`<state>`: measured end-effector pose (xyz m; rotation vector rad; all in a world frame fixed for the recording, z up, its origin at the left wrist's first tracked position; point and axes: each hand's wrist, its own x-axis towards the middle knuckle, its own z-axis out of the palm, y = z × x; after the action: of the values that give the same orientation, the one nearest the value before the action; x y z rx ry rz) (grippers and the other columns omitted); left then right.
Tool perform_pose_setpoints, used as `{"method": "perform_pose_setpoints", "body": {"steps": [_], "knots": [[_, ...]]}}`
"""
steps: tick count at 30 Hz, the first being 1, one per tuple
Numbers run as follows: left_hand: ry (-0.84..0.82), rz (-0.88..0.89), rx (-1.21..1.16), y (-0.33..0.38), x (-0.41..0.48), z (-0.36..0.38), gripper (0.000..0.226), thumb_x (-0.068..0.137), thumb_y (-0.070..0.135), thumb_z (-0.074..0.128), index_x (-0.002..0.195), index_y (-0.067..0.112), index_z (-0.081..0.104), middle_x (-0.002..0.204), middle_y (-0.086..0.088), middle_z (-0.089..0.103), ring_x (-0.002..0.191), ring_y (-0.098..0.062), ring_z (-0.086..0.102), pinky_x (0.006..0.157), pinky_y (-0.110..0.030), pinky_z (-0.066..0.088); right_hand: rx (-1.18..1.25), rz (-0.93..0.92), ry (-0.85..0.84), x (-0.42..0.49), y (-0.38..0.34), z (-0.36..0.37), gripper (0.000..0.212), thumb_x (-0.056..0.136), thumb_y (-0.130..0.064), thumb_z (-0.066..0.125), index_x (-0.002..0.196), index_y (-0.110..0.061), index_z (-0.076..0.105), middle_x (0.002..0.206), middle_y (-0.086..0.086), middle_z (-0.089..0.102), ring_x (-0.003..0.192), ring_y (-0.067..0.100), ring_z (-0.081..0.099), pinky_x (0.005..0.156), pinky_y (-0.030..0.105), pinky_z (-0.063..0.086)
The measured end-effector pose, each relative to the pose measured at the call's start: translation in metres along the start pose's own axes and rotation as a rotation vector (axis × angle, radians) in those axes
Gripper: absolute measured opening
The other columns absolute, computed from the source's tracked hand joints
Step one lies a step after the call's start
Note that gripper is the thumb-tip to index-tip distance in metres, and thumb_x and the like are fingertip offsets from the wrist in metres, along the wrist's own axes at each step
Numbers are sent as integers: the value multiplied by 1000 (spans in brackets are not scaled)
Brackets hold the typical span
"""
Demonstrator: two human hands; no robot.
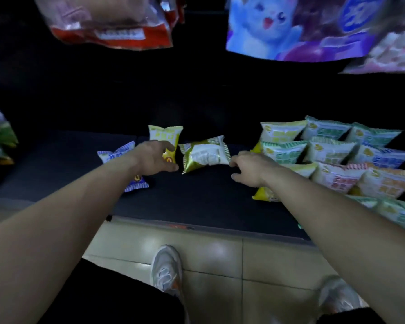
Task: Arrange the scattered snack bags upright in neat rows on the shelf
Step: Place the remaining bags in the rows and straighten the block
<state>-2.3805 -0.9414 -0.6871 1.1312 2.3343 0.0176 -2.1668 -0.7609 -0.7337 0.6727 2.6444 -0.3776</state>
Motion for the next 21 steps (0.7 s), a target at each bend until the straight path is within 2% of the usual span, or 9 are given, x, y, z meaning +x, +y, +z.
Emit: {"method": "perform_pose_setpoints", "body": {"steps": [3,7,9,11,14,17,21], "knots": [[7,-18,-37,-20,7,-3,69,81,49,73,142,29,45,140,-3,54,121,-22,55,98,-33,45,54,19,26,46,-7,25,49,96,-38,56,141,-21,48,137,4,45,116,25,51,91,39,48],[-37,-6,-60,-33,15,8,70,81,51,72,142,30,45,142,-2,50,123,-22,51,101,-34,43,102,127,56,97,-4,55,72,92,-34,61,153,-22,25,149,8,27,123,34,43,98,45,46],[-58,-5,-63,-35,19,12,70,81,52,71,142,30,44,143,-2,48,127,-22,48,103,-32,41,180,180,71,114,-1,68,82,89,-30,66,154,-24,16,147,11,23,118,36,47,95,46,49],[-63,-6,-80,-34,24,12,70,81,52,71,143,31,44,143,-1,48,128,-21,48,104,-33,40,285,196,105,125,1,78,84,86,-20,69,152,-24,17,142,11,26,109,35,54,89,44,52],[-53,-12,-101,-31,31,13,70,80,55,71,141,33,45,140,1,51,125,-20,50,103,-34,42,338,182,292,129,0,89,67,84,-6,66,141,-18,35,130,10,38,99,33,59,79,41,53],[-66,-12,-117,-22,35,13,69,81,53,70,142,31,45,139,2,53,125,-19,50,103,-33,42,333,103,422,119,-4,94,42,86,-12,67,125,-14,52,119,10,51,94,31,61,77,44,54],[-96,7,-100,-10,32,14,70,84,51,69,144,28,43,137,0,55,124,-20,50,102,-33,42,320,-4,542,98,-11,82,17,88,-17,69,102,-9,62,100,7,60,84,27,61,70,39,53]]}}
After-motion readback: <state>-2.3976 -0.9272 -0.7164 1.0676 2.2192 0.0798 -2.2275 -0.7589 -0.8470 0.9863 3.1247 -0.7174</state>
